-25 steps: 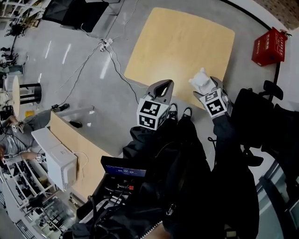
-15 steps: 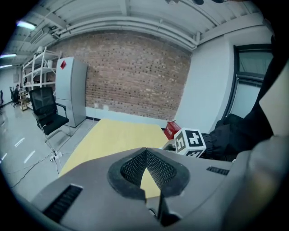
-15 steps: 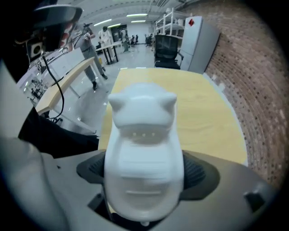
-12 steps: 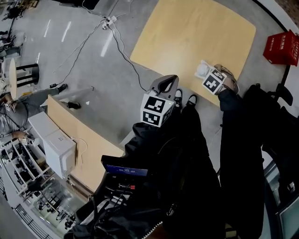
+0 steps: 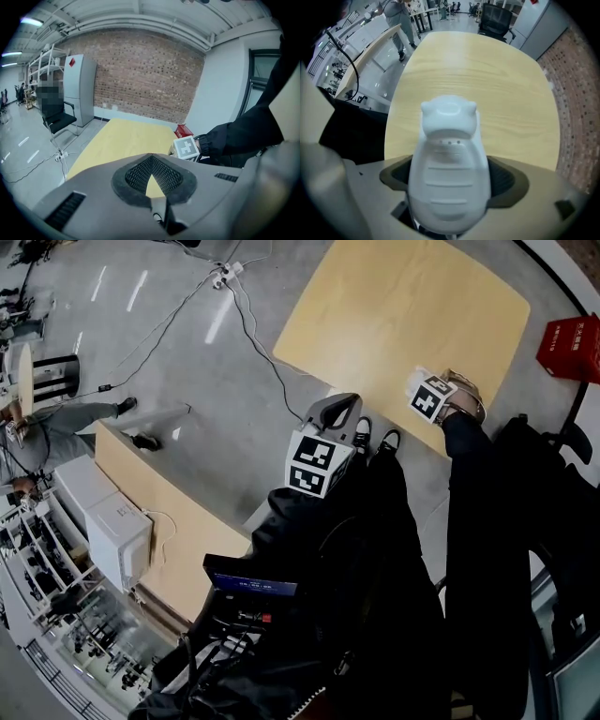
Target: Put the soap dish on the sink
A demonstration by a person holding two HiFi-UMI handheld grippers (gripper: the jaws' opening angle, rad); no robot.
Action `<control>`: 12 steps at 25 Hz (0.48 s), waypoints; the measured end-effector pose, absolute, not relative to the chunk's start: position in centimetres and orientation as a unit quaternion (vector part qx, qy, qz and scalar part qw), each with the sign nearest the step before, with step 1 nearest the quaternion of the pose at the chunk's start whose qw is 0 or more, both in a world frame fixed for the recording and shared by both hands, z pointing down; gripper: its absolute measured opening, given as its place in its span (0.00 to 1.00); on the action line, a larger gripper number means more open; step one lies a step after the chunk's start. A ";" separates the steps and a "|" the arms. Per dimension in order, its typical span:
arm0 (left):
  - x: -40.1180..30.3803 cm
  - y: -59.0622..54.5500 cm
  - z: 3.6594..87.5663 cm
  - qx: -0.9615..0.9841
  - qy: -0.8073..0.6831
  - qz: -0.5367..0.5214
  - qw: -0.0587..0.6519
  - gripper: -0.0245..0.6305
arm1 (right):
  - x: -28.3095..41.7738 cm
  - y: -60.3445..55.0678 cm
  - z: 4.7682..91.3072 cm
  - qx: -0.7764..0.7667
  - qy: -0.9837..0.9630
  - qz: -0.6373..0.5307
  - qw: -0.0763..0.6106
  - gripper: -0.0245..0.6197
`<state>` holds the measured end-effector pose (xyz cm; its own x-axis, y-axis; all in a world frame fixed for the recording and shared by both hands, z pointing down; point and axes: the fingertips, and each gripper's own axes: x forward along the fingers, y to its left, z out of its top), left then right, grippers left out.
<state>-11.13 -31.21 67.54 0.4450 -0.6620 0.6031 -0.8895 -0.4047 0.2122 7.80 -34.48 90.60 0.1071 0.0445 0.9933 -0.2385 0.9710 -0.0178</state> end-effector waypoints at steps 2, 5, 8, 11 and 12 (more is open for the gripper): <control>-11.3 -31.2 67.6 0.809 -0.479 0.218 0.261 0.04 | 7.6 -34.6 90.5 0.078 -0.671 0.096 0.731 0.79; -11.1 -31.1 67.7 0.811 -0.475 0.219 0.263 0.04 | 6.9 -34.7 90.0 0.086 -0.702 0.100 0.700 0.79; -10.9 -31.2 67.3 0.814 -0.471 0.217 0.259 0.04 | 5.7 -35.6 87.9 0.119 -0.751 0.104 0.641 0.79; -10.6 -31.5 66.5 0.819 -0.469 0.213 0.251 0.04 | 5.0 -36.3 83.7 0.175 -0.802 0.123 0.557 0.79; -10.4 -31.6 66.0 0.822 -0.468 0.210 0.248 0.04 | 5.0 -36.6 81.7 0.201 -0.817 0.128 0.525 0.79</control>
<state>-10.38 -31.64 65.96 0.4731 -0.6660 0.5767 -0.8738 -0.4382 0.2108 4.97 -36.57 81.71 -0.3684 -0.1943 0.9091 -0.4636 0.8861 0.0015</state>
